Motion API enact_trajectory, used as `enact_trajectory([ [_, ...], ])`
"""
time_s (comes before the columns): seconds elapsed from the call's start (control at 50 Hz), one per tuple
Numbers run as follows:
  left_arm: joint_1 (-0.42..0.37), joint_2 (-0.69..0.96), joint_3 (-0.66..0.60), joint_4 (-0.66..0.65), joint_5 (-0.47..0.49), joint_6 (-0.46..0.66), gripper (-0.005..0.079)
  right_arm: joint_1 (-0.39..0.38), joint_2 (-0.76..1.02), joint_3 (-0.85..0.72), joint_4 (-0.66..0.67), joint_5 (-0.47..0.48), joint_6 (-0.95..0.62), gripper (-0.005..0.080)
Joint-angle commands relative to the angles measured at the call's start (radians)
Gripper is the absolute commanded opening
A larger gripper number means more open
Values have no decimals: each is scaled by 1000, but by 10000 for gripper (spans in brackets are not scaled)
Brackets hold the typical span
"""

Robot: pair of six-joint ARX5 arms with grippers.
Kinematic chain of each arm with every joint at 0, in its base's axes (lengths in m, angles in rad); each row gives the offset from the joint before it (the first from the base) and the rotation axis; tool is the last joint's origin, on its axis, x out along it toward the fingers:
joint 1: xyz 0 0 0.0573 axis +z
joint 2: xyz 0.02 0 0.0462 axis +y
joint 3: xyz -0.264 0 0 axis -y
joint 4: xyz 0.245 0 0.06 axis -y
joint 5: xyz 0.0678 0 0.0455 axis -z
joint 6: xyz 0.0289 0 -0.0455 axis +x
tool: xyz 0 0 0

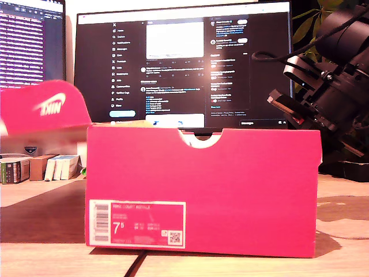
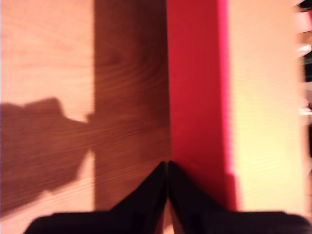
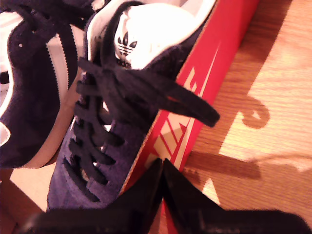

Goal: Close the red shoebox by pushing the lid with your left arm and holding the box in place with your right arm

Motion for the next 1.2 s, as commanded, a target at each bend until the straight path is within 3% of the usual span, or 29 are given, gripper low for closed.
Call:
enact_trajectory([
  [0.0, -17, -40, 31, -40, 27, 15, -19, 18, 4, 9, 14, -18, -6, -12],
  [0.24, -17, -90, 148, -144, 124, 19, -19, 18, 4, 9, 16, -38, -7, -12],
  [0.54, -69, -117, 265, -194, 343, 14, -19, 18, 4, 9, 17, -45, -6, -12],
  [0.78, -228, -117, 296, -150, 336, 8, -19, 18, 4, 9, 14, -45, -6, -12],
  [0.92, -248, -119, 327, -66, 261, -33, -19, 18, 4, 9, 11, -45, -6, -12],
  [1.02, -264, -119, 334, -14, 259, -130, -19, 18, 4, 9, 12, -45, -6, -12],
  [1.18, -316, -119, 334, 27, 259, -157, -19, 18, 4, 9, 12, -45, -7, -12],
])
